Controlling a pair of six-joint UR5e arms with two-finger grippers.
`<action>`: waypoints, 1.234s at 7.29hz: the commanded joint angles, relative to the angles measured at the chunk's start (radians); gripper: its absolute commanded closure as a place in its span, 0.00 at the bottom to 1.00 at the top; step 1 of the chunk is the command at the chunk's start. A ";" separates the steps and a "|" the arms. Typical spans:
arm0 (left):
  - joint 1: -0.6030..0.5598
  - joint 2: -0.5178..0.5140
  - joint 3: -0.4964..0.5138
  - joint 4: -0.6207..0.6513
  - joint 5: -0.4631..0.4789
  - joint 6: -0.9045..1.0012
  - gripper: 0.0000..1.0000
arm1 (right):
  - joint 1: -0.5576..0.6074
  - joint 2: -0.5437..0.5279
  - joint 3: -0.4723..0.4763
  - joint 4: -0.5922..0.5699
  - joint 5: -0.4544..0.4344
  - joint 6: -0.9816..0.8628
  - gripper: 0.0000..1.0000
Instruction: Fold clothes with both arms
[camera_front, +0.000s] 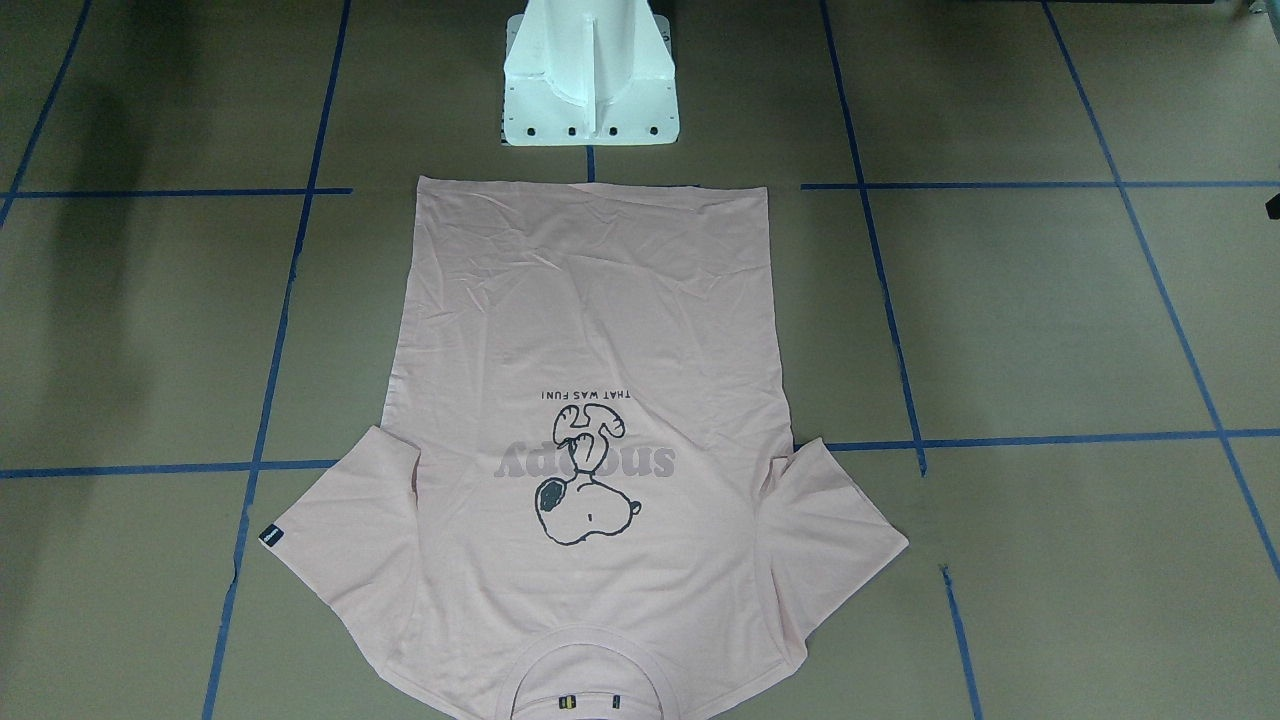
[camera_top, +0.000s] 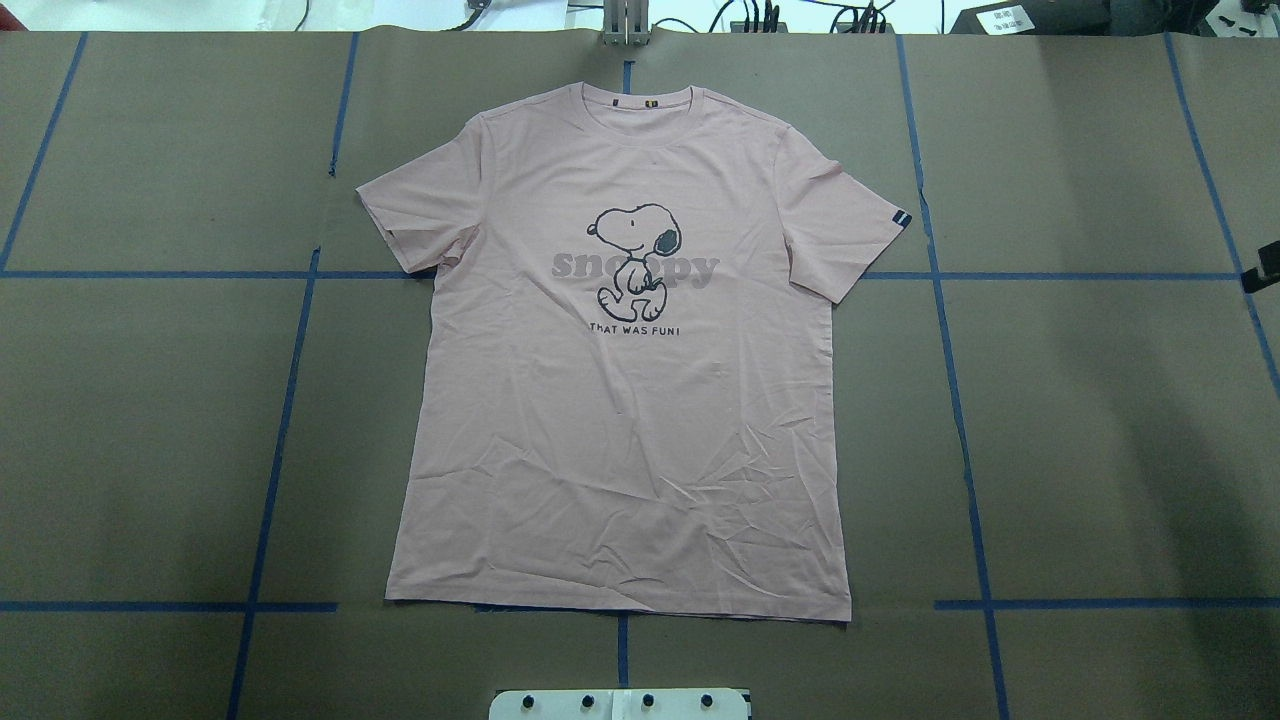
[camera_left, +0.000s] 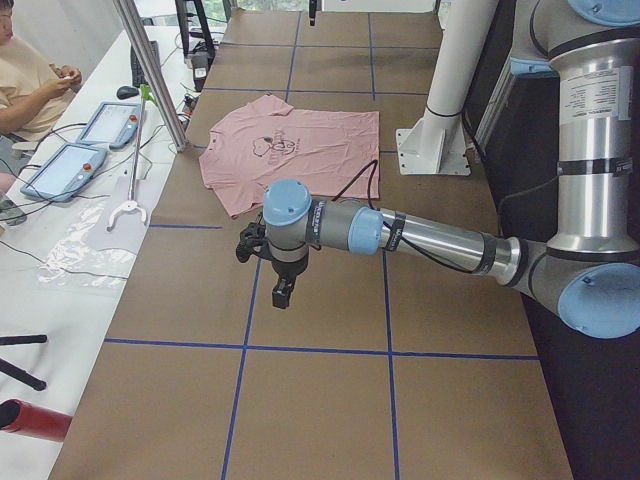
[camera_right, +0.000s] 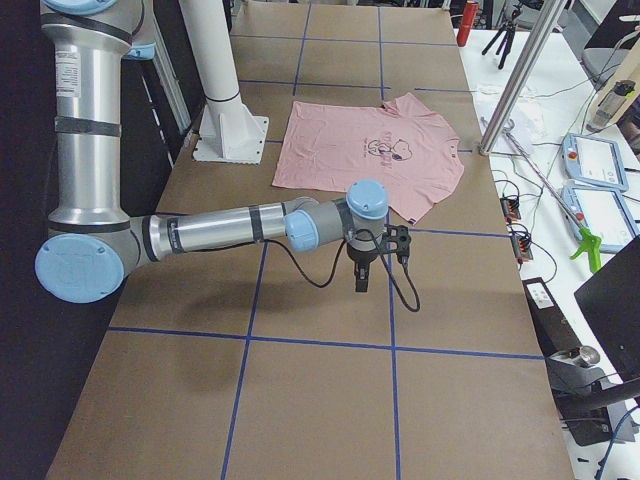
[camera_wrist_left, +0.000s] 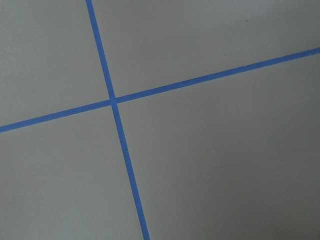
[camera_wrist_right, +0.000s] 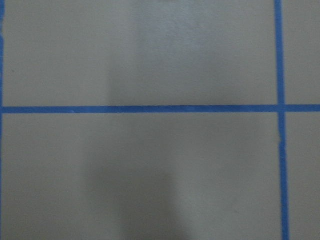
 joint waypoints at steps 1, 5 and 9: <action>0.002 0.006 -0.012 -0.030 -0.004 -0.005 0.00 | -0.120 0.184 -0.088 0.071 -0.019 0.293 0.00; 0.005 0.001 -0.013 -0.033 -0.006 -0.007 0.00 | -0.252 0.575 -0.401 0.125 -0.180 0.668 0.00; 0.007 0.001 -0.015 -0.035 -0.008 -0.007 0.00 | -0.340 0.687 -0.642 0.323 -0.321 0.895 0.12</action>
